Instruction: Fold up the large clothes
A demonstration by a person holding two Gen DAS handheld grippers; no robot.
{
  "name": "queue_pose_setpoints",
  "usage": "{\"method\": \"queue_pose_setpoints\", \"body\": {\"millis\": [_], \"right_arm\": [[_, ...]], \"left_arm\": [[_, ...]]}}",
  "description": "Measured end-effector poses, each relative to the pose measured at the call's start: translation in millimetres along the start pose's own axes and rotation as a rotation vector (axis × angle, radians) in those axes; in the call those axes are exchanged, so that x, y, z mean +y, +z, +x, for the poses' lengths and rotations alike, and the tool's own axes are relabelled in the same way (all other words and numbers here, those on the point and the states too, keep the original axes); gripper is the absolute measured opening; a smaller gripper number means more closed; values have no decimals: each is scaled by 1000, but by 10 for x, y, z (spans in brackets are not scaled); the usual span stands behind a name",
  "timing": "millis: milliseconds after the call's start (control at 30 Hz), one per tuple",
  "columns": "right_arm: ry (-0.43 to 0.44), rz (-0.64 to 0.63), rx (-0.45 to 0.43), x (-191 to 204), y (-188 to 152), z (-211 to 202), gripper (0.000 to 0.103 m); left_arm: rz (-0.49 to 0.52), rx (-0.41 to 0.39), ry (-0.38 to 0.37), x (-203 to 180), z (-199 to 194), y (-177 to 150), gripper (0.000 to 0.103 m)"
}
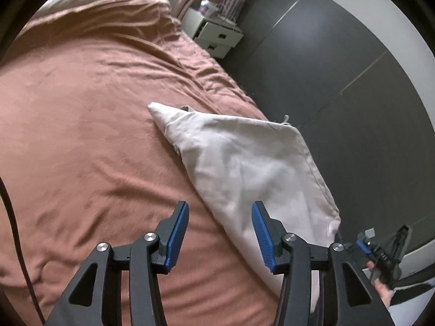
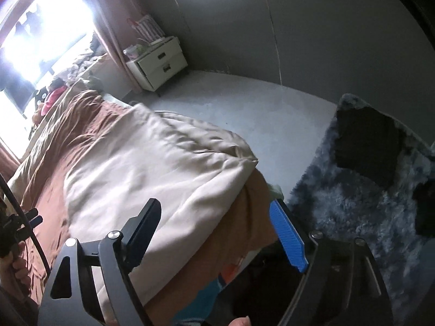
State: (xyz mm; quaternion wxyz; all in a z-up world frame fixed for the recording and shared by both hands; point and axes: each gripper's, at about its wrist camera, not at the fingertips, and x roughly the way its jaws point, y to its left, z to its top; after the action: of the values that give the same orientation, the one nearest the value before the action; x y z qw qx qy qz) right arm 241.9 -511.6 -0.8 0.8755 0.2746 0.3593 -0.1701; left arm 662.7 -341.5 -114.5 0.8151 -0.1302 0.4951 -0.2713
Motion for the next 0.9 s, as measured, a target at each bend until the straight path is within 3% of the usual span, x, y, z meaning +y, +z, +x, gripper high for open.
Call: {"method": "queue_pose_setpoints", "body": {"millis": [100,200,233,433,900], "right_arm": [[-27,-33,-21,94,-153,-186,87],[-33,-41,-62,193,-294,-391,103],[-30,-40,-72,221,-356,-435,103],[6,-56,-110,363,-650,-768,103],[71,-105,-154,723,-1223,-1381,103]], "left_arm": [[32,-23,7,-95,-283,-128,76],[60,-60,8,-156,-608,-275,90],[63,-70,7,-163,-697,-314,103],[139,-141,49,-232,-1302,-602,103],[199,-263,68,-93,-2459,-1271,103]]}}
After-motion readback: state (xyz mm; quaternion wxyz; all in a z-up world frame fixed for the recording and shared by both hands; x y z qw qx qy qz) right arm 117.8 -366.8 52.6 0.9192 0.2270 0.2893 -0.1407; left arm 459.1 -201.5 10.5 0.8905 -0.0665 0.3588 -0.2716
